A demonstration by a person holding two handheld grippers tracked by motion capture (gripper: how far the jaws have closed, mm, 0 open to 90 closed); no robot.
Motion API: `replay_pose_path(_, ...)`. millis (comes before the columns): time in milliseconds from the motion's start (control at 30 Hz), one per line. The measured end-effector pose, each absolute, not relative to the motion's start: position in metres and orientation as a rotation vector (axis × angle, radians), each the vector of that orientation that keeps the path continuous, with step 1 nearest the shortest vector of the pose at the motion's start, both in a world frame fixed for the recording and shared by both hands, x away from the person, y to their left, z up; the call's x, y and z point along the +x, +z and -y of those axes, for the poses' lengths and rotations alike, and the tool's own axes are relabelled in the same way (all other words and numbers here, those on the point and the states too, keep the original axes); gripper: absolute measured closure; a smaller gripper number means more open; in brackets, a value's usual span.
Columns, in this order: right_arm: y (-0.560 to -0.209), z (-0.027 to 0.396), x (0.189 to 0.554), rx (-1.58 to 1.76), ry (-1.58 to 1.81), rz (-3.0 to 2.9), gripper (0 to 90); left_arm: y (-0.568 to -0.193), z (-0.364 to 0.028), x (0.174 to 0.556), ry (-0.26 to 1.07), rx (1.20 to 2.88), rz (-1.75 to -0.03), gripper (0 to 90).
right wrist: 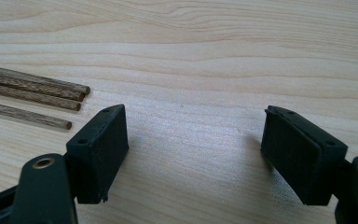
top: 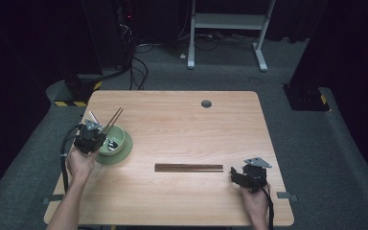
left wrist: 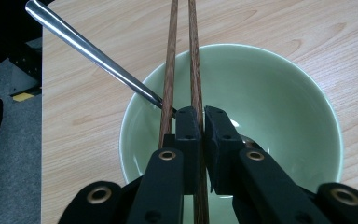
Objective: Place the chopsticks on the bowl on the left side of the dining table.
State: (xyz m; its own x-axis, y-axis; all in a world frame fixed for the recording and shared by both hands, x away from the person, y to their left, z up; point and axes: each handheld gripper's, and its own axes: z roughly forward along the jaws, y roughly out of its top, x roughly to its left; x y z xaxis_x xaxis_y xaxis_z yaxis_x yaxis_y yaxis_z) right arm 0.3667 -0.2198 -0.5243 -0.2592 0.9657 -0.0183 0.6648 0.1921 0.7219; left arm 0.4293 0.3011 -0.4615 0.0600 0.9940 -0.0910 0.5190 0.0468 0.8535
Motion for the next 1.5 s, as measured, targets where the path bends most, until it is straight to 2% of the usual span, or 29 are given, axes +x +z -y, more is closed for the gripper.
replay_pose_path(267, -0.524, 0.220, 0.367, 1.519, 0.836, -1.998, 22.4, -0.461, -0.302, 0.429, 0.786, 1.575, -1.556, 83.2)
replay_pose_path(600, -0.524, 0.220, 0.367, 1.520, 0.836, -1.997, 22.5, -0.455, -0.300, 0.424, 0.758, 1.534, -1.525, 74.8)
replay_pose_path(867, -0.524, 0.220, 0.367, 1.520, 0.836, -1.997, 22.5, -0.444, -0.298, 0.434, 0.698, 1.462, -1.528, 56.5)
replay_pose_path(1067, -0.524, 0.220, 0.367, 1.520, 0.836, -1.997, 22.4, -0.442, -0.293, 0.446, 0.722, 1.455, -1.549, 45.3)
replay_pose_path(1500, -0.524, 0.220, 0.367, 1.519, 0.836, -1.998, 22.5, -0.441, -0.292, 0.473, 0.708, 1.331, -1.613, 39.7)
